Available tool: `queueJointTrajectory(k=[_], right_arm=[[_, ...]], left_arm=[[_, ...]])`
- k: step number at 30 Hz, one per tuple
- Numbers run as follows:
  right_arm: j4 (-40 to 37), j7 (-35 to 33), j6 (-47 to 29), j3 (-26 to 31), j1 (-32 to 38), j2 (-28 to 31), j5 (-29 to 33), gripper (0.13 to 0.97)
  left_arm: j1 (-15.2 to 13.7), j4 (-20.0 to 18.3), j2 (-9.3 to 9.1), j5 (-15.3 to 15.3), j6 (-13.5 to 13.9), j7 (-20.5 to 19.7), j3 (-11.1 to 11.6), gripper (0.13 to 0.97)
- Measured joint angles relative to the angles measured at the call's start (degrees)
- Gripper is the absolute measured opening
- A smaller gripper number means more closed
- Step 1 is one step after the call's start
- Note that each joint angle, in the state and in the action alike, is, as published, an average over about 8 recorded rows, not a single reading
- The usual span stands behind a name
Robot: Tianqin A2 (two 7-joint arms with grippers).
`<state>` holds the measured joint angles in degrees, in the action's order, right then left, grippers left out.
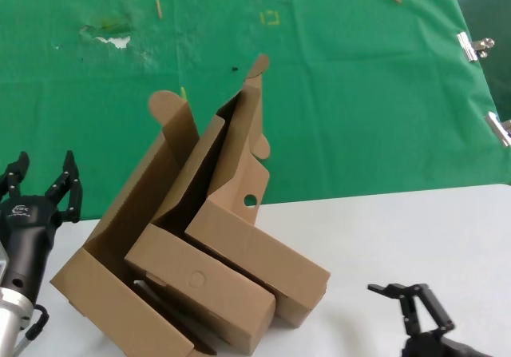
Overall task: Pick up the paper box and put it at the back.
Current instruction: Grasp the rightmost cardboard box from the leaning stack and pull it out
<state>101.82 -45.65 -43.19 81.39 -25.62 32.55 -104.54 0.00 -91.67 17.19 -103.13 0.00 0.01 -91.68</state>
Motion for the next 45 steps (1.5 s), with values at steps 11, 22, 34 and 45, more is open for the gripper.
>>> queueJointTrajectory(k=[11,22,34,45], right_arm=[[-3.24,7.59,6.32,10.40,8.87,-1.23,5.84,0.957],[-6.88,8.25,8.08,16.01,14.31,-2.95,5.98,0.888],[-8.87,5.95,8.71,16.52,15.46,-3.34,3.87,0.729],[-9.00,3.79,7.48,14.45,15.13,-4.46,0.12,0.478]], left_arm=[[0.00,0.00,0.00,0.00,0.00,0.00,0.00,0.303],[0.00,0.00,0.00,0.01,0.00,-0.01,0.00,0.203],[0.00,0.00,0.00,0.01,0.00,-0.03,0.00,0.143],[0.00,0.00,0.00,0.03,0.00,-0.02,0.00,0.140]])
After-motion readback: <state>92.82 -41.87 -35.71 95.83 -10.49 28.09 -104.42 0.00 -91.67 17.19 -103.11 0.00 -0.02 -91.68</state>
